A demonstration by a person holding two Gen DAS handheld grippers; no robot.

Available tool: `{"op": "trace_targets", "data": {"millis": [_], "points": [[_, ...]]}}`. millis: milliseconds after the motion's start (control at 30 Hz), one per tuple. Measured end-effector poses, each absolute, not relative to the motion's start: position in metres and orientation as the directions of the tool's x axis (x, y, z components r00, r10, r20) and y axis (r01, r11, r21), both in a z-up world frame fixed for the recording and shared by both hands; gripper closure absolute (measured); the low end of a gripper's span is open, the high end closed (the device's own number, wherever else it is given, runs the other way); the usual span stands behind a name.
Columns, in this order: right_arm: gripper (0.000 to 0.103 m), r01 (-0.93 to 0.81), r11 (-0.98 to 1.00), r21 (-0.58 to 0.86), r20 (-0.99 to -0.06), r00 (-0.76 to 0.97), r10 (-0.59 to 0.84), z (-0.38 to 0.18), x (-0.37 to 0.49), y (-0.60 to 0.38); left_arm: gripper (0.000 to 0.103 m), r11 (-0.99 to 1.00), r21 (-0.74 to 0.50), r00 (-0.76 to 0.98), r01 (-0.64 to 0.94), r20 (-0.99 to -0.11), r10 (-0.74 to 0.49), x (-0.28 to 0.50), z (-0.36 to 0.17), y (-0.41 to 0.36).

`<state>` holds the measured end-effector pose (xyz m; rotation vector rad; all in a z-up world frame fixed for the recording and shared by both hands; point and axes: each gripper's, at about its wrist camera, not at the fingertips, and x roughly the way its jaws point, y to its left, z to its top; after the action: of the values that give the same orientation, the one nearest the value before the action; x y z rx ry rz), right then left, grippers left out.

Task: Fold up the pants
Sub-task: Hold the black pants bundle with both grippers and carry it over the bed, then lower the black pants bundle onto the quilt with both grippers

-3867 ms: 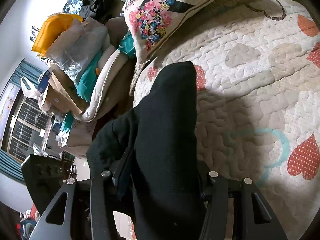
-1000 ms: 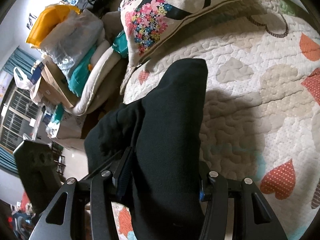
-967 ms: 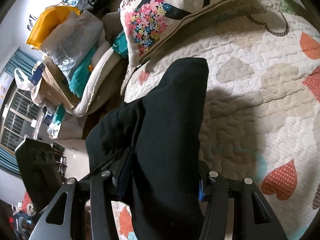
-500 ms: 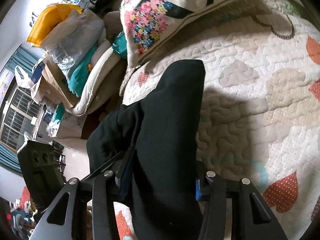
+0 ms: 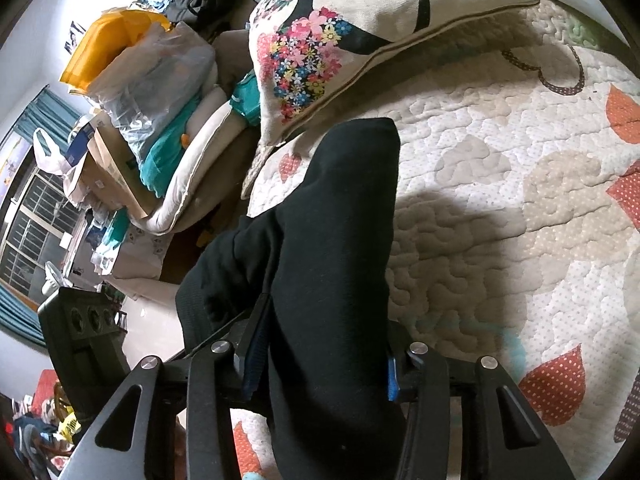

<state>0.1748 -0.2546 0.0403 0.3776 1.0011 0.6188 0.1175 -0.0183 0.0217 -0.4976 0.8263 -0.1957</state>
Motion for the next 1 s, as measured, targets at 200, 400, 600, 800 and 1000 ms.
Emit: {"op": "trace_targets", "data": {"millis": [200,400,600,800,1000], "points": [[0.053,-0.302,0.784,0.542,-0.671,0.405,0.621,0.038,0.180,-0.251,0.077,0.869,-0.494,0.662,-0.043,-0.665,-0.345,0.125,0.016,-0.018],[0.053,-0.275,0.794,0.542,-0.679,0.413,0.607,0.031,0.184,-0.252,0.077,0.869,-0.491,0.654,-0.056,-0.676,-0.340,0.131,0.010,-0.019],[0.053,-0.259,0.793,0.551,-0.679,0.414,0.606,0.028,0.184,-0.254,0.077,0.856,-0.513,0.644,-0.067,-0.678,-0.356,0.134,0.007,-0.016],[0.050,-0.221,0.801,0.556,-0.693,0.408,0.594,0.019,0.186,-0.259,0.072,0.832,-0.546,0.623,-0.092,-0.684,-0.380,0.137,-0.002,-0.009],[0.036,-0.147,0.807,0.573,-0.718,0.385,0.580,0.005,0.181,-0.275,0.054,0.744,-0.645,0.600,-0.175,-0.669,-0.439,0.136,-0.018,0.014]]}}
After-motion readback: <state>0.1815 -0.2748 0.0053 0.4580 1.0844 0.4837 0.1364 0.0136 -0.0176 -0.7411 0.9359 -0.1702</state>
